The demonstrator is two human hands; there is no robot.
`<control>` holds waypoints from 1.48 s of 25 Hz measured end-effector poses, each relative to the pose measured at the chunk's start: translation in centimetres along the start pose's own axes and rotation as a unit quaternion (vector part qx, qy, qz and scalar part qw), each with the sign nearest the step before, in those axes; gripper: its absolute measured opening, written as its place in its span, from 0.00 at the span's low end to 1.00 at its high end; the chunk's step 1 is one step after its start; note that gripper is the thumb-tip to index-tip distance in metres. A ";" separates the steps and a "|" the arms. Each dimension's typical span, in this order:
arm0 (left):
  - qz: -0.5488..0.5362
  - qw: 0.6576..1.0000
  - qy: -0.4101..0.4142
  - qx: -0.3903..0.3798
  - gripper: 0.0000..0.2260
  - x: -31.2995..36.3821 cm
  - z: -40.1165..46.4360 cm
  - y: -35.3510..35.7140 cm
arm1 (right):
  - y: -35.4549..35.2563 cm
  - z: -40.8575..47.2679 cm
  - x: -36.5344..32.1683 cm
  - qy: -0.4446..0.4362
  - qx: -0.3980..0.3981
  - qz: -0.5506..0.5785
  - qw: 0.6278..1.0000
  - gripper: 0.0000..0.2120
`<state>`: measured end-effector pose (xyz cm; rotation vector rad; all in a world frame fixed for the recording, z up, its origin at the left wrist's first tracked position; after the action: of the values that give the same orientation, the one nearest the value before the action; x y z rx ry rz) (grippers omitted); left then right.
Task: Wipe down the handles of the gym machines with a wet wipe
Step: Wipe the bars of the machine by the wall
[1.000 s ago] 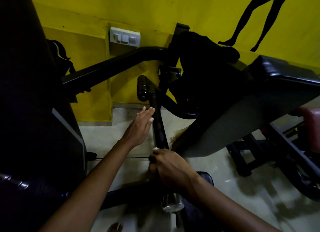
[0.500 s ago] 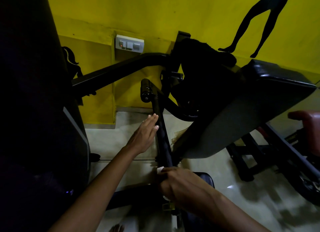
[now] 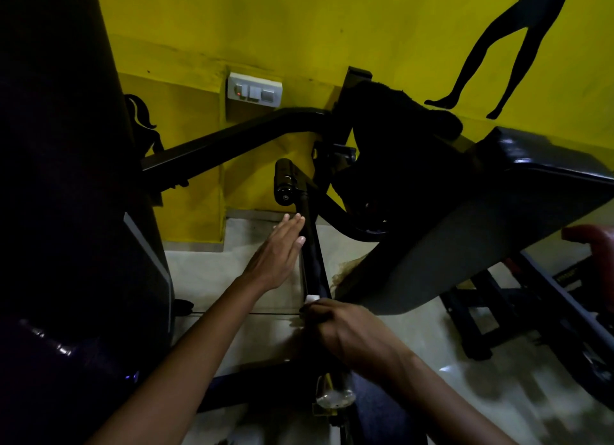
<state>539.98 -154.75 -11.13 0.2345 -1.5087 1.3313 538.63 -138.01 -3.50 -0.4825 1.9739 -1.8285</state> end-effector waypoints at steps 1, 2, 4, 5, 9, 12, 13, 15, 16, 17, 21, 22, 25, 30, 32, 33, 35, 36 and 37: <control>0.000 1.000 -0.003 0.005 0.25 -0.4 0.7 -0.2 | 0.3 0.7 0.9 0.008 -0.013 0.000 1.000 0.19; 0.000 1.000 -0.005 0.009 0.24 -0.7 1.3 -0.5 | 0.7 1.5 1.6 0.012 -0.025 0.020 0.999 0.12; 0.004 1.000 -0.005 0.019 0.24 -1.2 2.7 -0.9 | 1.4 3.3 3.1 -0.007 -0.037 0.026 0.999 0.06; 0.009 1.000 -0.003 0.022 0.24 -1.5 3.4 -1.0 | 1.9 4.1 4.3 -0.008 -0.043 0.022 0.999 0.07; 0.044 0.999 0.001 0.029 0.24 -2.9 6.3 -1.1 | 2.4 7.4 8.0 -0.008 -0.057 -0.009 0.998 0.12; 0.052 0.998 0.004 0.028 0.24 -3.7 8.1 -0.9 | 2.1 9.4 10.0 -0.006 -0.068 -0.025 0.997 0.07; 0.053 0.998 0.006 0.029 0.24 -3.9 8.7 -0.8 | 2.1 10.0 10.8 -0.003 -0.070 -0.028 0.997 0.07; 0.051 0.998 0.008 0.031 0.22 -4.2 9.6 -0.8 | 2.3 11.2 12.1 -0.006 -0.068 -0.030 0.997 0.06; 0.047 0.998 0.009 0.031 0.22 -4.3 10.1 -0.9 | 2.3 11.6 12.8 -0.003 -0.071 -0.031 0.997 0.07; 0.043 0.999 0.009 0.031 0.21 -4.4 10.6 -0.9 | 2.3 12.1 13.5 0.002 -0.074 -0.035 0.997 0.07; 0.037 0.999 0.010 0.030 0.21 -5.0 12.1 -1.6 | 1.7 13.8 15.4 0.002 -0.070 -0.053 0.996 0.05; 0.038 0.999 0.013 0.027 0.21 -5.2 12.3 -1.7 | 1.6 14.2 16.0 0.008 -0.066 -0.059 0.996 0.06; 0.042 0.999 0.027 0.015 0.22 -5.6 12.7 -1.8 | 1.5 15.1 17.5 0.020 -0.051 -0.085 0.995 0.10; 0.050 0.998 0.040 0.002 0.22 -5.7 12.8 -2.0 | 1.5 15.6 19.4 0.028 0.013 -0.074 0.997 0.09; 0.051 0.998 0.039 -0.005 0.22 -5.7 12.9 -2.2 | 1.3 15.6 19.5 0.027 0.033 -0.066 0.997 0.08; 0.052 0.998 0.035 -0.008 0.22 -5.8 12.9 -2.3 | 1.1 15.6 19.4 0.026 0.042 -0.058 0.997 0.08; 0.065 0.997 0.030 -0.009 0.22 -5.7 12.5 -2.9 | 0.3 15.0 19.2 0.030 0.071 -0.045 0.996 0.12; 0.066 0.997 0.026 -0.011 0.22 -5.6 12.1 -3.2 | -0.3 14.4 19.2 0.041 0.098 -0.040 0.994 0.15; 0.061 0.998 0.019 -0.013 0.22 -5.4 11.6 -3.6 | -0.9 13.7 19.3 0.060 0.128 -0.036 0.989 0.17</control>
<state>538.32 -167.96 -10.99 0.1015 -1.5258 1.4038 529.03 -159.65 -4.53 -0.3756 1.7783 -2.1654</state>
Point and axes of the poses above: each hand's wrist, its own z-axis towards the middle knuckle, its own y-axis out of the palm, x = y × z, the point moved 7 cm from there along z, towards the middle knuckle, and after that the axes turned 11 degrees about -y, right-handed, at the moved point
